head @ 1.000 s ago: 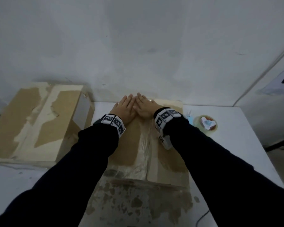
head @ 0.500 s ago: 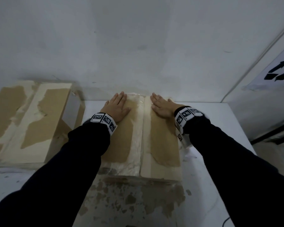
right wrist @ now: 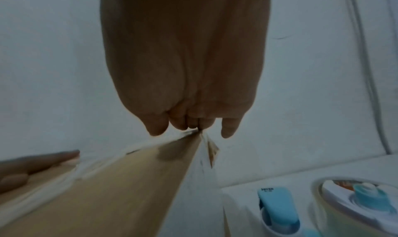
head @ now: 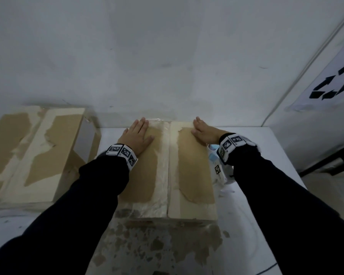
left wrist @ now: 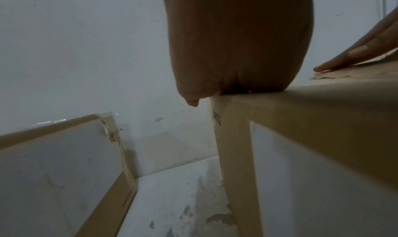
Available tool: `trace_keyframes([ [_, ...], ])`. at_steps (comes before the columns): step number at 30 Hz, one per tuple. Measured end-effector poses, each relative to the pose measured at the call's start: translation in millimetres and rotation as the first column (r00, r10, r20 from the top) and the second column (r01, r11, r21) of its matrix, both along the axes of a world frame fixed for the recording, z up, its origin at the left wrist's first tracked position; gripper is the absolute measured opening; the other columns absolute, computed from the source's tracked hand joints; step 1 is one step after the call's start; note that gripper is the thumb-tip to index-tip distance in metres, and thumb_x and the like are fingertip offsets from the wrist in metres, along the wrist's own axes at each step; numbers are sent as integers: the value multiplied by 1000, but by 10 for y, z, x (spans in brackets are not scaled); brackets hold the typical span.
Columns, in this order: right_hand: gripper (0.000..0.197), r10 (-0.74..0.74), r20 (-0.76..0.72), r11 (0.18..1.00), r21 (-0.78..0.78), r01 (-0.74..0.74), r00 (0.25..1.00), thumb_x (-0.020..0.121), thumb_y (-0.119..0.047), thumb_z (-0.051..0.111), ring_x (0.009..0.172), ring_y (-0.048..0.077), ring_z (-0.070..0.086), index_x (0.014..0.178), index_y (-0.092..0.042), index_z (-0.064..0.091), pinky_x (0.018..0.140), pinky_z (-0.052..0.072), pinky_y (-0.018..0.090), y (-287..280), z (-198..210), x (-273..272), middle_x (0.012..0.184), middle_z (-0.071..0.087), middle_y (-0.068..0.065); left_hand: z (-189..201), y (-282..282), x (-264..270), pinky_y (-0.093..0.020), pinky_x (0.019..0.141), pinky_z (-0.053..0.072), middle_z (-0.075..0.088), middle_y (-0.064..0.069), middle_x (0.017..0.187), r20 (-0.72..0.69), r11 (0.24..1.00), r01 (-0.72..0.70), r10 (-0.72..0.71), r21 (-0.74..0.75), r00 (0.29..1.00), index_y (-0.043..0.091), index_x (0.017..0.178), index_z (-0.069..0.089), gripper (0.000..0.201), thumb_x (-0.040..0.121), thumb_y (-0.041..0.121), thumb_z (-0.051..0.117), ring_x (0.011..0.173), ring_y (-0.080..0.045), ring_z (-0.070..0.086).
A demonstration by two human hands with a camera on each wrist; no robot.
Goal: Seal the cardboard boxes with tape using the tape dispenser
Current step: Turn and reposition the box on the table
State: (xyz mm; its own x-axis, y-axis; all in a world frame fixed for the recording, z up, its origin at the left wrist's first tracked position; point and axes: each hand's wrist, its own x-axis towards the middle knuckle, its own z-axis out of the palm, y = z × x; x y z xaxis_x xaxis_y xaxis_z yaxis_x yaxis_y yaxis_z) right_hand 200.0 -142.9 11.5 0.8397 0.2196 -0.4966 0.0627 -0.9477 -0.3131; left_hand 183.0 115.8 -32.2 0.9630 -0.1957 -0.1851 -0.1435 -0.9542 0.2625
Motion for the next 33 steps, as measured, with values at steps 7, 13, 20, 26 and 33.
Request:
trace_keyframes([
  [7,69,-229,-89,956,168,241,969,101,-40,33,136,33,38,152,-9,-2,110,30,39,-71,-138,-159,153,31,18,-66,43,-61,-45,118,11,-2,-1,159,19,1000,-23,23,-17,1000,14,150,5,66,97,46,29,146,-19,-2],
  [13,62,-297,-120,902,291,319,947,100,-31,43,131,32,43,148,-6,13,107,35,39,-39,-127,-93,147,37,17,-53,53,-66,-46,117,10,-2,0,158,10,999,-26,26,-38,1000,15,150,6,66,97,47,29,146,-19,-3],
  [20,62,-314,-165,883,311,352,935,102,-34,34,146,35,14,152,-13,2,118,11,46,-65,-160,-157,159,7,13,-48,104,-120,-32,118,3,7,-8,157,34,966,-35,46,-257,998,9,148,16,69,94,38,47,145,-22,3],
  [26,60,-321,-187,828,420,371,929,102,-28,36,132,31,41,150,-8,6,102,33,32,-96,-169,-138,148,36,15,-62,117,-144,-28,116,10,13,-11,153,45,934,-52,73,-353,996,5,146,22,71,91,36,54,143,-22,13],
  [33,68,-356,-164,821,416,392,920,100,-52,20,144,28,26,153,-15,2,117,17,39,-360,-204,-307,158,21,9,-42,115,-151,-32,118,12,13,-11,154,56,961,-34,51,-273,997,6,146,22,69,92,38,51,143,-23,14],
])
